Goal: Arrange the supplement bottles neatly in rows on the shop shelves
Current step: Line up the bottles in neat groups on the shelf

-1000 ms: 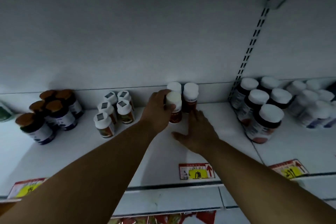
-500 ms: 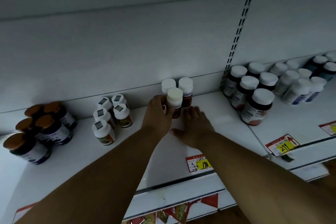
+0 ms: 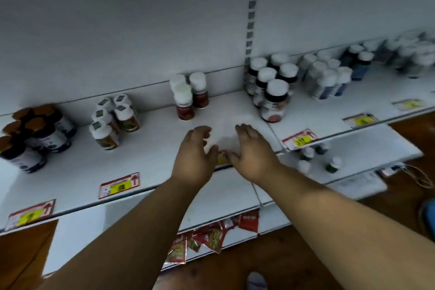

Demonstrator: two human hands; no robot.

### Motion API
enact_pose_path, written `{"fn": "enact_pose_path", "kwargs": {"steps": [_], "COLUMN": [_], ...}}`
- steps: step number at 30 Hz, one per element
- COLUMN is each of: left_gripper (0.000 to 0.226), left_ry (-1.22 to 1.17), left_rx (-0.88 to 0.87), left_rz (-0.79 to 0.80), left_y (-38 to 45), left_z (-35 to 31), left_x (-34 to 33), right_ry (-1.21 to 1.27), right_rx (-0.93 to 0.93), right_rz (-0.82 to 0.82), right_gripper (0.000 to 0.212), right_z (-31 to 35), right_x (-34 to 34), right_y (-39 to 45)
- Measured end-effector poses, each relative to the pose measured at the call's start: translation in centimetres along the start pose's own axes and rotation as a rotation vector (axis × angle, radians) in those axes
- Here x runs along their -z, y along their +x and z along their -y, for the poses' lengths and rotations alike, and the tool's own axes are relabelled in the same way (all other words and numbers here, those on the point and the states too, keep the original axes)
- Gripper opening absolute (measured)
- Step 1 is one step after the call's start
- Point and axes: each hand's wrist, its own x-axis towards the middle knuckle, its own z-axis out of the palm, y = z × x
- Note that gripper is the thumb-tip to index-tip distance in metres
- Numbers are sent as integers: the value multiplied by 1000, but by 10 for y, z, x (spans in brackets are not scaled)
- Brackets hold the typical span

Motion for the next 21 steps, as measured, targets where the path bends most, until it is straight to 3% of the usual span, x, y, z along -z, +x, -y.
{"fn": "enact_pose_path", "kwargs": {"steps": [4, 8, 17, 21], "left_gripper": [42, 44, 49, 51], "left_ry": [31, 108, 103, 181], "left_rx": [-209, -435, -324, -261], "left_rz": [76, 252, 427, 457], "left_y": [-25, -52, -74, -62], "left_z": [-22, -44, -78, -81], "left_x": [-26, -60, -140, -206], "right_ry": [84, 103, 107, 196], "right_rx": [-136, -362, -384, -366], "right_rz": [-141, -195, -265, -184], "right_gripper": [68, 64, 61, 56], "right_z": [-28, -54, -132, -198], "right_x": [28, 30, 43, 42], "right_y": [-65, -128, -169, -151]}}
